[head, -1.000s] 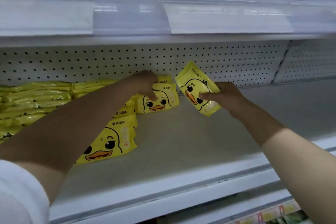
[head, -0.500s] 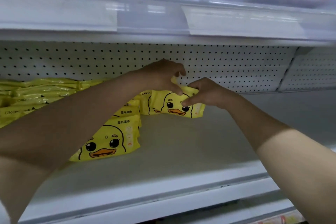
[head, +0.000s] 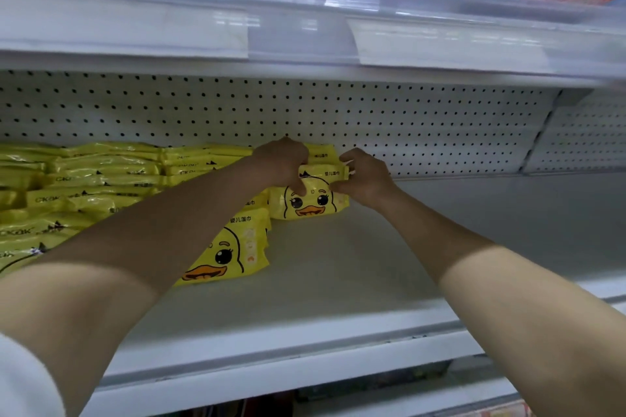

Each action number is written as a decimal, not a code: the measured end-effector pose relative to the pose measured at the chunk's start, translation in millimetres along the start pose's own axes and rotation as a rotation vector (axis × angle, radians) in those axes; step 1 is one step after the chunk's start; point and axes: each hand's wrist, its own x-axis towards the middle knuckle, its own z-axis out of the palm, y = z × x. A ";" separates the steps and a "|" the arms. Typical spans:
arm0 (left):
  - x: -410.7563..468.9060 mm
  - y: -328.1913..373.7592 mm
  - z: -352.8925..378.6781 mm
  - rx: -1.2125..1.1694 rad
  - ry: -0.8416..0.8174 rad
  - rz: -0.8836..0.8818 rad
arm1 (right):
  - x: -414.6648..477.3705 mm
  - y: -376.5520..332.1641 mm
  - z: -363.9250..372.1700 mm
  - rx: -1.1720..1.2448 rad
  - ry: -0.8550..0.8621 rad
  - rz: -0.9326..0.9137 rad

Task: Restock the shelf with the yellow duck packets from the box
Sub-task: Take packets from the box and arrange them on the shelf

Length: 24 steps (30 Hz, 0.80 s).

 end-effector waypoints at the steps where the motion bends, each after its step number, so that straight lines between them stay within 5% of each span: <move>1: -1.7 1.4 1.0 0.018 0.013 -0.013 | -2.0 2.1 -0.5 0.006 0.012 0.007; 11: -30.2 28.9 -2.0 0.208 0.192 -0.132 | -30.7 7.0 -23.4 -0.037 -0.022 -0.034; 24: -161.8 81.6 -25.6 -0.118 0.336 -0.425 | -109.4 -27.8 -59.1 -0.164 -0.170 -0.252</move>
